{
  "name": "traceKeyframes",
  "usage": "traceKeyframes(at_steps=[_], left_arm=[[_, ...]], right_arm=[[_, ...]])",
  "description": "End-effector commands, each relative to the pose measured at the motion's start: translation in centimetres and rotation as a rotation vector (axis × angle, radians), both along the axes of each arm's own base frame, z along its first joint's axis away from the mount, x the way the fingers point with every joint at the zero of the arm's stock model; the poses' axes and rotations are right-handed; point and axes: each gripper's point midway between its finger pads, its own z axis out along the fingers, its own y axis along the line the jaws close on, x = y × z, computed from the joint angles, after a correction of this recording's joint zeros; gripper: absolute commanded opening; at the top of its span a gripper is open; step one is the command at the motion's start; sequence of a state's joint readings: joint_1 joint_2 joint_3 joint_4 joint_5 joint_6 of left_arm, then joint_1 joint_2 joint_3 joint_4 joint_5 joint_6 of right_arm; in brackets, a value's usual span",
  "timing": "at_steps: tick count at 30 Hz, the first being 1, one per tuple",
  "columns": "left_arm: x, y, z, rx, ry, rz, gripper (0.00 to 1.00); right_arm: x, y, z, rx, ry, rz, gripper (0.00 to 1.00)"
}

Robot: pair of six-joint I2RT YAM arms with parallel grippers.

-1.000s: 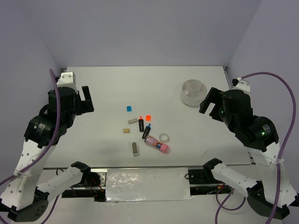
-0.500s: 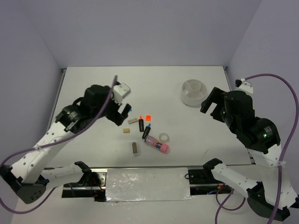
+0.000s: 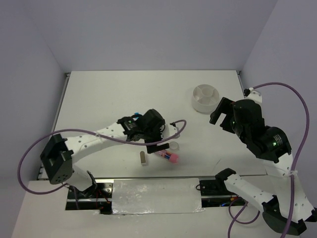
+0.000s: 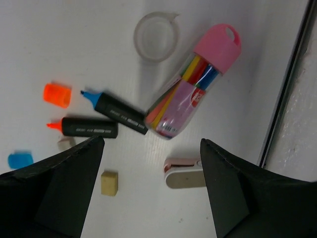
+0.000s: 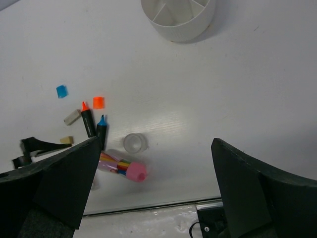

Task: Sort the stationery into containers
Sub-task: Pick up the stationery from the center of the board.

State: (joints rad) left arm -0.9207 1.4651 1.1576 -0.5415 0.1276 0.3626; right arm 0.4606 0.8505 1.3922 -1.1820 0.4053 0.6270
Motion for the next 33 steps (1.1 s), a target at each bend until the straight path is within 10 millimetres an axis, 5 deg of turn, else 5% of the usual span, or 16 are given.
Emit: traceKeyframes(at_steps=[1,14,22,33], left_arm=[[-0.5,-3.6,-0.2,-0.016,-0.017,-0.113,0.91],[-1.1,-4.8,-7.0,0.112,0.002,-0.152,0.90],[-0.4,-4.1,-8.9,0.160,-0.024,-0.106,0.87],[-3.6,-4.0,-12.6,0.216,0.047,-0.077,0.74]], right_arm=[[0.0,-0.2,0.5,0.019,-0.042,-0.013,1.00],[-0.6,0.0,-0.3,0.030,-0.037,0.018,1.00],[-0.6,0.3,0.1,0.020,-0.035,0.047,1.00],[-0.5,0.4,1.1,0.026,-0.065,0.059,1.00]])
